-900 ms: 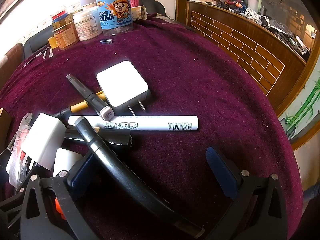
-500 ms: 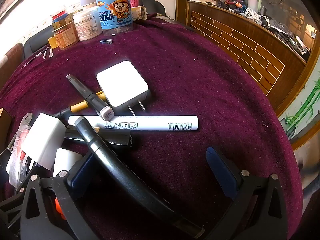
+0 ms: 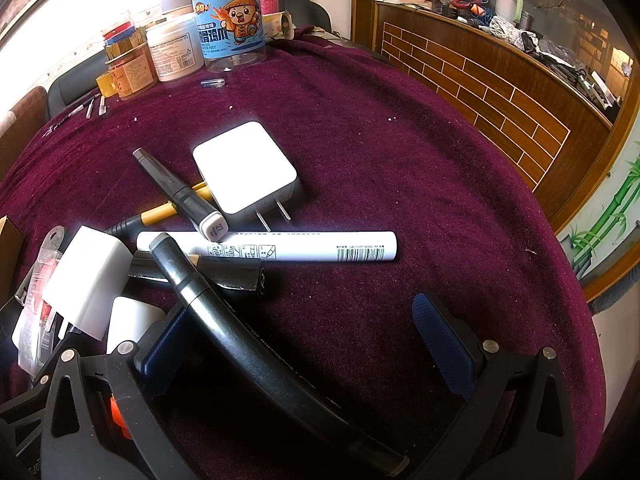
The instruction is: Organize rigid objects
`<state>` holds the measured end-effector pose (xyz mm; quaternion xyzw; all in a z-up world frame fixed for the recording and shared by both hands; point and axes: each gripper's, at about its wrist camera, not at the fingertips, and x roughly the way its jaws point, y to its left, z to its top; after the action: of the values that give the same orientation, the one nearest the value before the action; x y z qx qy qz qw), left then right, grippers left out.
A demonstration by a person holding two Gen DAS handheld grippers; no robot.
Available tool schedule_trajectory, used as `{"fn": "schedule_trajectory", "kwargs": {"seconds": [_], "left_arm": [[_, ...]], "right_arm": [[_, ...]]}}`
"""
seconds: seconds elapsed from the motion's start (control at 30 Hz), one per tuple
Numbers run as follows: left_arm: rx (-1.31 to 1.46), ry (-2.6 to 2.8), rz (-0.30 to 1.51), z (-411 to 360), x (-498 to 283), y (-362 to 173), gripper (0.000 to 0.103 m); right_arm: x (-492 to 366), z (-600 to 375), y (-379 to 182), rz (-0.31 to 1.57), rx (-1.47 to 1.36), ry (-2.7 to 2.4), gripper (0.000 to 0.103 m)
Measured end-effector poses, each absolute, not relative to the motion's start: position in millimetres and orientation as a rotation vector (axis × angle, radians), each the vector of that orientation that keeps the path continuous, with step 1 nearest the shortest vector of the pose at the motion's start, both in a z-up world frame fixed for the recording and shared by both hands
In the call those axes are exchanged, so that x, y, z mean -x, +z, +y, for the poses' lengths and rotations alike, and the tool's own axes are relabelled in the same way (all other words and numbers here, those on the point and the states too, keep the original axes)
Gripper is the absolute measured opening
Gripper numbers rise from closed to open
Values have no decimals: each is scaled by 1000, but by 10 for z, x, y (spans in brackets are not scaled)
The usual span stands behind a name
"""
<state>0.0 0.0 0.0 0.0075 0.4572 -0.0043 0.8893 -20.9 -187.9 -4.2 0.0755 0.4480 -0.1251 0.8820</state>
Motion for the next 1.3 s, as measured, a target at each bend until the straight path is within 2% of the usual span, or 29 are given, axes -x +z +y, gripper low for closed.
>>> {"fn": "schedule_trajectory", "kwargs": {"seconds": [1.3], "left_arm": [[-46,-77,968,44,59,15,102]], "right_arm": [[213,-1870,-43,932,-157,-264,103]]}}
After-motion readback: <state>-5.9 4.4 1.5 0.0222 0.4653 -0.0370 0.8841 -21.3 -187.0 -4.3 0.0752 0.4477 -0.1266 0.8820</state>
